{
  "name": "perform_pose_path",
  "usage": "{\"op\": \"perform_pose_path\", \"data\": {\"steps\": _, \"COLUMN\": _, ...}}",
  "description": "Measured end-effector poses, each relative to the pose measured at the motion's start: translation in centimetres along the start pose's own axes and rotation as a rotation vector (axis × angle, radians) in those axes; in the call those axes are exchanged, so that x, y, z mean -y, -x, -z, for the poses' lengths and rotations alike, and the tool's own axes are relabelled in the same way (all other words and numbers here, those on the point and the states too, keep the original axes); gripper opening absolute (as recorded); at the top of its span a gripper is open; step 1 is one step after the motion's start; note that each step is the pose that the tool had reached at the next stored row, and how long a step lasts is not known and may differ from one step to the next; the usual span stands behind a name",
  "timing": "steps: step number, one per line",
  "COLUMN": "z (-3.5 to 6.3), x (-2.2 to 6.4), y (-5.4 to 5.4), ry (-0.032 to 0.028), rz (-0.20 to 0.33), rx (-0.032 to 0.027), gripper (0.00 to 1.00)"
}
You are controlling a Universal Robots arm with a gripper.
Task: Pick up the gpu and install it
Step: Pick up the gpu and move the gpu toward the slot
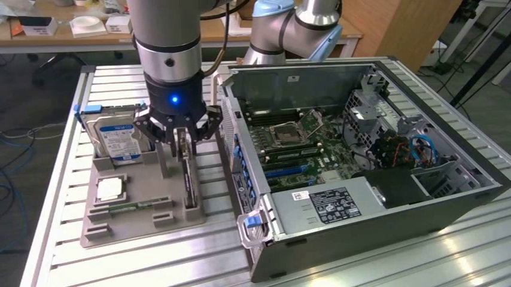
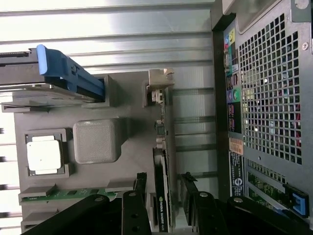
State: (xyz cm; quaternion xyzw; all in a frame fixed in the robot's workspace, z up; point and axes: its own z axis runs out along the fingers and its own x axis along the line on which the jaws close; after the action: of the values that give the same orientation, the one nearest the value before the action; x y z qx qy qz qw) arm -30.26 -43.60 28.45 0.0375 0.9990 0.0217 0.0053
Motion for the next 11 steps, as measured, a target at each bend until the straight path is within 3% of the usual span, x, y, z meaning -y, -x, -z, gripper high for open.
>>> {"op": "perform_pose_path", "data": {"steps": 11, "z": -0.31, "x": 0.45, "y": 0.02, "ry": 0.0, "rz": 0.0, "rx": 0.0, "gripper": 0.41}}
